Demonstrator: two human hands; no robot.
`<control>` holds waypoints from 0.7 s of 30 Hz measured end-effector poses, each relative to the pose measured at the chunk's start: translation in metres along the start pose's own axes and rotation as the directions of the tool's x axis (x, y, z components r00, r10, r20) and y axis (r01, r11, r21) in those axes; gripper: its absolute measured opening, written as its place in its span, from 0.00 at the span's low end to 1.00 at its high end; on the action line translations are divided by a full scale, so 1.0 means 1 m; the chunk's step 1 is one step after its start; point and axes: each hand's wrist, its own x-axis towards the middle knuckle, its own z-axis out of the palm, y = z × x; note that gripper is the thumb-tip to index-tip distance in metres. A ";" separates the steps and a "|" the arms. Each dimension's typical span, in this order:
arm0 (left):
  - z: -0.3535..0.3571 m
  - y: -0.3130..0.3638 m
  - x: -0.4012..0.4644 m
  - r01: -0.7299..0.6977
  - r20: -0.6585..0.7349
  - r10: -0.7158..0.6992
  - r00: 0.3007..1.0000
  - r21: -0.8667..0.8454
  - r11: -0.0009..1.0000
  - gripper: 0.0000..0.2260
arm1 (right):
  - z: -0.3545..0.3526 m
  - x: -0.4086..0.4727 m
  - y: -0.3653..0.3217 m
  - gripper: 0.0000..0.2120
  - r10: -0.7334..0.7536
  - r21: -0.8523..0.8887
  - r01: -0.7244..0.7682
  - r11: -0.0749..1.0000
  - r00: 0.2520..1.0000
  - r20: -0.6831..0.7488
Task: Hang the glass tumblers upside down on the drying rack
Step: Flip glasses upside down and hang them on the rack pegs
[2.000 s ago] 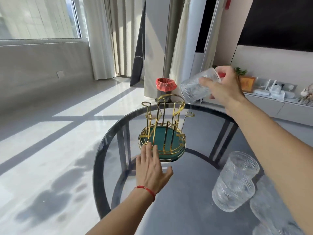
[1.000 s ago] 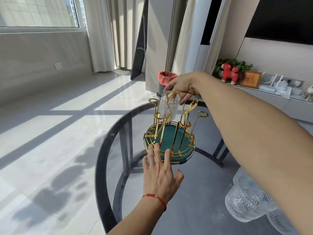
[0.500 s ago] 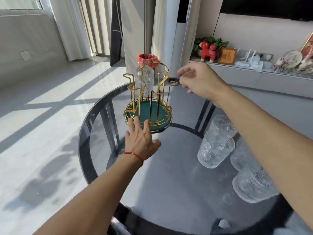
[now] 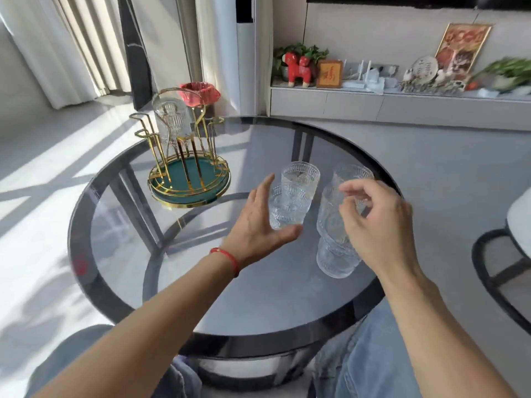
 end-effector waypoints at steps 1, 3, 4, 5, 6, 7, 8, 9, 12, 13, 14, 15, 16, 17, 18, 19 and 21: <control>0.005 0.001 0.002 0.012 -0.020 -0.012 1.000 0.001 1.000 0.47 | 0.001 -0.005 0.004 0.12 0.029 -0.091 -0.026 0.996 0.999 0.033; 0.010 0.002 0.004 0.041 -0.049 -0.041 0.998 -0.007 0.999 0.45 | 0.005 -0.016 0.009 0.24 0.082 -0.214 -0.048 0.976 0.984 0.155; 0.011 0.002 0.005 0.056 -0.060 -0.057 0.997 -0.020 0.998 0.44 | 0.008 -0.019 0.011 0.30 0.085 -0.226 -0.036 0.973 0.973 0.213; 0.011 0.002 0.005 0.067 -0.076 -0.069 0.995 -0.029 0.997 0.43 | 0.011 -0.022 0.012 0.34 0.073 -0.227 -0.016 0.974 0.966 0.248; 0.010 0.003 0.006 0.073 -0.100 -0.075 0.992 -0.027 0.997 0.41 | 0.013 -0.022 0.012 0.36 0.057 -0.223 0.002 0.975 0.964 0.259; 0.009 0.003 0.007 0.077 -0.126 -0.078 0.989 -0.018 0.997 0.40 | 0.015 -0.022 0.013 0.36 0.045 -0.215 0.013 0.976 0.965 0.259; 0.007 0.003 0.007 0.079 -0.149 -0.079 0.986 -0.005 0.997 0.40 | 0.015 -0.021 0.014 0.36 0.040 -0.206 0.015 0.978 0.964 0.263; 0.005 0.003 0.007 0.080 -0.167 -0.078 0.983 0.004 0.997 0.40 | 0.015 -0.021 0.014 0.35 0.044 -0.200 0.012 0.980 0.961 0.273; -0.005 0.001 0.002 0.113 -0.197 -0.117 0.973 -0.031 0.993 0.40 | 0.013 -0.021 0.011 0.32 0.039 -0.242 0.032 0.970 0.958 0.283; -0.010 0.000 -0.001 0.132 -0.199 -0.145 0.969 -0.078 0.988 0.41 | 0.012 -0.020 0.008 0.30 -0.024 -0.272 0.092 0.958 0.970 0.241; -0.016 0.000 -0.003 0.148 -0.200 -0.174 0.964 -0.139 0.979 0.41 | 0.012 -0.019 0.004 0.26 -0.124 -0.278 0.173 0.945 0.975 0.183; -0.021 0.000 -0.005 0.165 -0.198 -0.207 0.958 -0.213 0.963 0.41 | 0.013 -0.019 0.000 0.22 -0.235 -0.248 0.260 0.933 0.964 0.126; -0.027 -0.001 -0.007 0.182 -0.192 -0.247 0.950 -0.306 0.935 0.39 | 0.015 -0.020 -0.006 0.18 -0.326 -0.186 0.338 0.923 0.941 0.093; -0.031 -0.001 -0.008 0.200 -0.178 -0.294 0.939 -0.415 0.888 0.37 | 0.018 -0.022 -0.013 0.16 -0.375 -0.101 0.384 0.918 0.922 0.093; -0.035 -0.001 -0.009 0.220 -0.151 -0.344 0.927 -0.523 0.823 0.35 | 0.023 -0.025 -0.022 0.15 -0.388 -0.012 0.392 0.920 0.914 0.118; -0.040 0.000 -0.010 0.242 -0.112 -0.384 0.916 -0.611 0.754 0.33 | 0.029 -0.029 -0.029 0.17 -0.378 0.062 0.373 0.926 0.911 0.164; -0.048 0.001 -0.008 0.258 -0.040 -0.421 0.906 -0.737 0.625 0.26 | 0.042 -0.036 -0.042 0.22 -0.350 0.125 0.328 0.936 0.902 0.251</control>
